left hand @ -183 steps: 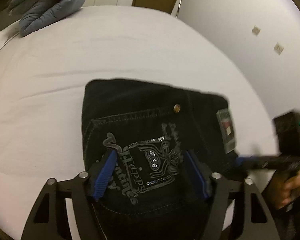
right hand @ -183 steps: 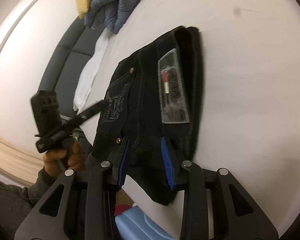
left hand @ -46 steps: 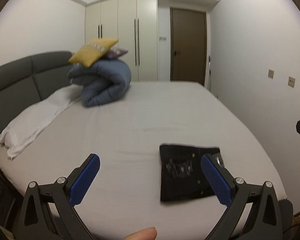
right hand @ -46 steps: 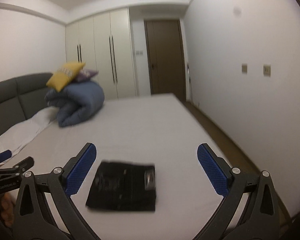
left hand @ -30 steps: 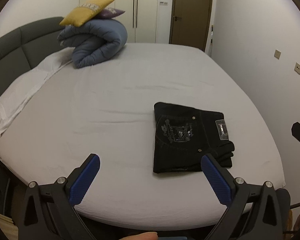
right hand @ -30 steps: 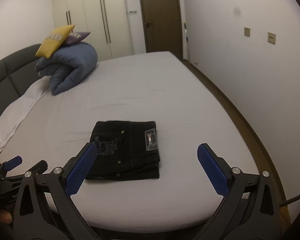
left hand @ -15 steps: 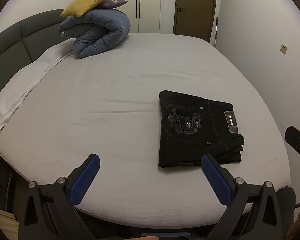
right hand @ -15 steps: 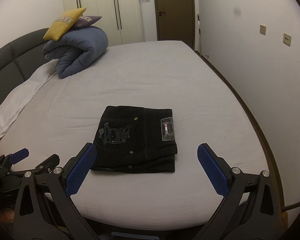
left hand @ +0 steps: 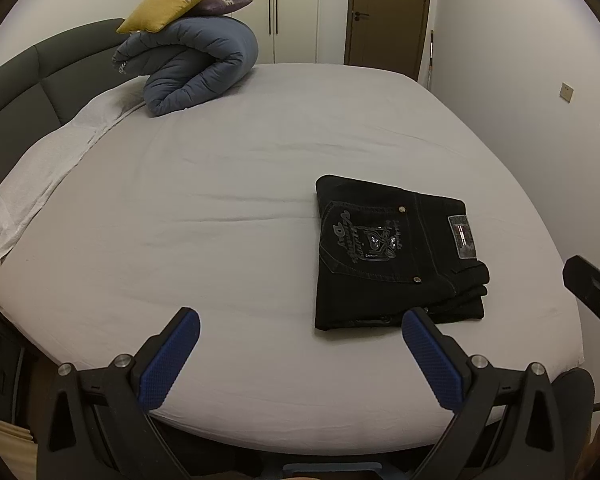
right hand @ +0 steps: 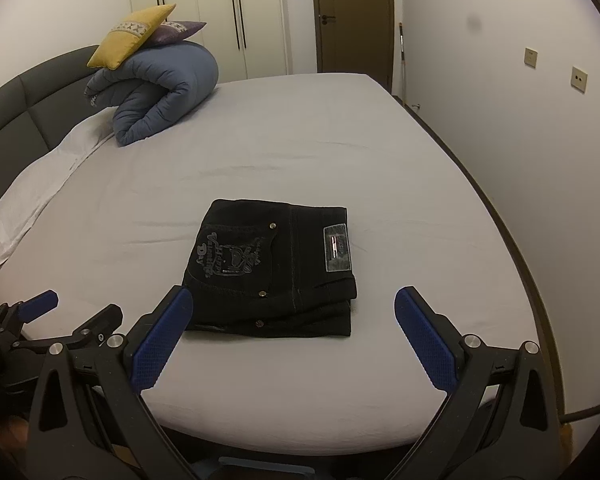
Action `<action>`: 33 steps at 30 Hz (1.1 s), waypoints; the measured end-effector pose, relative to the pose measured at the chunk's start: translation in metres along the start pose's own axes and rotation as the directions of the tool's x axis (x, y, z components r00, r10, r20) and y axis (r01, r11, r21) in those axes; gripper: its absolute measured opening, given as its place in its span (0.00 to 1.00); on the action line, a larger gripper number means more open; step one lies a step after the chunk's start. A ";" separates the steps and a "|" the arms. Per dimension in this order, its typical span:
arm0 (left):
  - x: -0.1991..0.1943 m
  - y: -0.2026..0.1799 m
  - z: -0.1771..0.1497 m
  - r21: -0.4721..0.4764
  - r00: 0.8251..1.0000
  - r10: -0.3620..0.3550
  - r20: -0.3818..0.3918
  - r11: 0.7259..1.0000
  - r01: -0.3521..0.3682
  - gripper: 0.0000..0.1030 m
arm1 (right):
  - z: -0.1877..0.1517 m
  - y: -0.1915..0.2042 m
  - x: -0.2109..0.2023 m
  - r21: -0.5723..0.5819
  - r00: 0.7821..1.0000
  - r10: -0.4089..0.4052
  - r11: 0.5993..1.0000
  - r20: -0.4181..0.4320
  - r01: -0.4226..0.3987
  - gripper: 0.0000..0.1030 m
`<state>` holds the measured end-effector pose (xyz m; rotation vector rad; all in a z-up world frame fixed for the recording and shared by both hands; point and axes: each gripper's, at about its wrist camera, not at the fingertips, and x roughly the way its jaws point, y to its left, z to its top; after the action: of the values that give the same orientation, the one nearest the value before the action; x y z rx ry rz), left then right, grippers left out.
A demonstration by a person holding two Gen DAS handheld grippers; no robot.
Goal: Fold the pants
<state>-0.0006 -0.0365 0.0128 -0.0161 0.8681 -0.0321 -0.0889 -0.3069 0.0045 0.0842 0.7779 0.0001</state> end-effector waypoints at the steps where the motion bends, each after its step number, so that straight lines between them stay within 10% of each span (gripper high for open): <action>1: 0.001 0.000 0.000 0.000 1.000 0.001 -0.001 1.000 -0.001 1.00 | 0.000 0.001 0.000 0.002 1.000 -0.001 1.000 -0.001 0.001 1.00; 33: 0.007 0.003 -0.005 -0.006 1.000 0.008 -0.016 1.000 -0.008 1.00 | -0.008 0.007 0.019 0.005 0.999 -0.010 1.000 -0.033 0.010 1.00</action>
<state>0.0004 -0.0339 0.0045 -0.0182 0.8843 -0.0225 -0.0805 -0.2988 -0.0137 0.0852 0.8108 -0.0101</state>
